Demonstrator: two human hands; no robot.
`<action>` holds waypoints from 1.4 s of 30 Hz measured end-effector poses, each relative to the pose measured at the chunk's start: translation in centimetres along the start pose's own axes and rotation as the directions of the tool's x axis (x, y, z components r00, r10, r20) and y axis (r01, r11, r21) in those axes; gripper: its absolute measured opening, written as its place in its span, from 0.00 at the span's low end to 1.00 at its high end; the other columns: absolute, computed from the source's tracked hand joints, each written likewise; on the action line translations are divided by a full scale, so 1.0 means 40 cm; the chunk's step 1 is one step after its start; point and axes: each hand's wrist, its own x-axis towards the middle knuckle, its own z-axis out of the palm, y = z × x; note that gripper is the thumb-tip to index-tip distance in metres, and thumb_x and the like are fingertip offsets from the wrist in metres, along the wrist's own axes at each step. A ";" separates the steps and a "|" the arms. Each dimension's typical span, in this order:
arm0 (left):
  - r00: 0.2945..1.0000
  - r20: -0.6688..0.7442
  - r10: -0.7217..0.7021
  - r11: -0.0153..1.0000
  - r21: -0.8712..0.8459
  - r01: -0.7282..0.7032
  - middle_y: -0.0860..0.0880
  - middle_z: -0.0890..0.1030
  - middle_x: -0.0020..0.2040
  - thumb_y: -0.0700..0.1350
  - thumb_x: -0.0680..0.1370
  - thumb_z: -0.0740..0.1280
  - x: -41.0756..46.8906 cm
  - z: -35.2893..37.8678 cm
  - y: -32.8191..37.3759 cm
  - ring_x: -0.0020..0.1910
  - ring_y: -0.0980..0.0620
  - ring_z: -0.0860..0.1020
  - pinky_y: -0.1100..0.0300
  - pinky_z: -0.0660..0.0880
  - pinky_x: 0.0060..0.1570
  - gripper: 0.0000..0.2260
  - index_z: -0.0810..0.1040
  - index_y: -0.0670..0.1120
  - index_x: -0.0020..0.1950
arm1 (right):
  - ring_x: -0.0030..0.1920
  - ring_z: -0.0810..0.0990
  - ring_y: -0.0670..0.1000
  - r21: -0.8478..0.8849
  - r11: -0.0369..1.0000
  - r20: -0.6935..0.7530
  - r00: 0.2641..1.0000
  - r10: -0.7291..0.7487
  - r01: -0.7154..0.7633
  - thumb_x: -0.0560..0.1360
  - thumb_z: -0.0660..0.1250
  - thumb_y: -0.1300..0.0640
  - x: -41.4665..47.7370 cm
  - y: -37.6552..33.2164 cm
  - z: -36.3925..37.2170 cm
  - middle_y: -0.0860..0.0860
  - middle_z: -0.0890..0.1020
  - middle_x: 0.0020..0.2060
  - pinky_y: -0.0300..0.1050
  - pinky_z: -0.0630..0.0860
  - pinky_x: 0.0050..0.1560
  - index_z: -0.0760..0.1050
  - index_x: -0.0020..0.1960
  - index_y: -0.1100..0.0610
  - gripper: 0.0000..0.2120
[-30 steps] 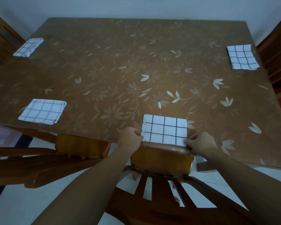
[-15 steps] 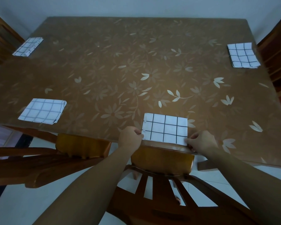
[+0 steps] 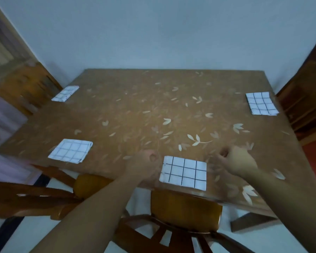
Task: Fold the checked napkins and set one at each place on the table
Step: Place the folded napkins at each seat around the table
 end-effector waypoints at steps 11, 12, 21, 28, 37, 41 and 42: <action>0.943 0.040 0.330 0.937 0.108 -0.332 0.52 0.74 0.70 0.53 0.78 0.65 -0.120 -0.070 0.193 0.68 0.51 0.71 0.56 0.70 0.61 0.20 0.73 0.52 0.70 | 0.60 0.77 0.55 -0.124 0.992 -0.169 0.985 -0.021 0.000 0.77 0.58 0.37 -0.231 0.131 -0.195 0.55 0.78 0.62 0.50 0.75 0.58 0.73 0.66 0.57 0.28; 0.939 0.038 0.342 0.934 0.096 -0.344 0.52 0.74 0.69 0.54 0.77 0.65 -0.129 -0.058 0.214 0.67 0.50 0.72 0.56 0.70 0.60 0.21 0.73 0.52 0.70 | 0.61 0.77 0.56 -0.113 0.993 -0.198 0.980 -0.007 -0.016 0.77 0.58 0.38 -0.263 0.157 -0.203 0.55 0.78 0.63 0.50 0.74 0.59 0.73 0.66 0.57 0.28; 0.910 0.123 0.397 0.917 -0.018 -0.398 0.53 0.73 0.70 0.55 0.76 0.67 -0.305 0.112 0.397 0.68 0.52 0.71 0.55 0.68 0.66 0.21 0.74 0.53 0.69 | 0.61 0.77 0.56 -0.016 0.992 -0.253 0.961 0.114 -0.122 0.78 0.61 0.41 -0.465 0.370 -0.249 0.55 0.79 0.62 0.47 0.73 0.58 0.73 0.66 0.59 0.26; 0.949 0.122 0.289 0.949 -0.169 -0.267 0.49 0.78 0.65 0.55 0.77 0.68 -0.420 0.279 0.692 0.58 0.49 0.78 0.61 0.70 0.55 0.19 0.76 0.51 0.66 | 0.62 0.77 0.55 0.040 0.996 -0.267 0.960 0.086 -0.078 0.76 0.60 0.38 -0.530 0.649 -0.339 0.54 0.79 0.62 0.51 0.74 0.61 0.74 0.65 0.56 0.26; 0.965 0.091 0.246 0.969 -0.064 -0.241 0.49 0.77 0.66 0.56 0.77 0.66 -0.471 0.410 0.976 0.63 0.48 0.76 0.56 0.71 0.63 0.20 0.75 0.52 0.67 | 0.65 0.75 0.54 0.011 0.999 -0.189 0.981 0.042 -0.041 0.78 0.60 0.40 -0.494 0.943 -0.514 0.54 0.76 0.66 0.48 0.72 0.64 0.70 0.69 0.57 0.27; 0.975 0.010 0.220 0.975 -0.015 -0.220 0.50 0.76 0.68 0.57 0.75 0.67 -0.383 0.428 1.038 0.65 0.48 0.75 0.54 0.72 0.63 0.23 0.74 0.53 0.69 | 0.65 0.75 0.53 -0.021 1.000 -0.195 0.980 -0.021 0.017 0.77 0.59 0.38 -0.375 0.991 -0.579 0.51 0.75 0.66 0.49 0.72 0.64 0.70 0.69 0.54 0.27; 0.977 -0.007 0.213 0.977 0.004 -0.213 0.51 0.76 0.68 0.58 0.75 0.67 -0.357 0.434 1.052 0.65 0.48 0.75 0.54 0.72 0.63 0.23 0.74 0.53 0.69 | 0.65 0.74 0.53 -0.041 0.998 -0.190 0.981 -0.044 0.037 0.77 0.59 0.39 -0.339 0.998 -0.596 0.51 0.75 0.66 0.49 0.72 0.64 0.70 0.69 0.54 0.27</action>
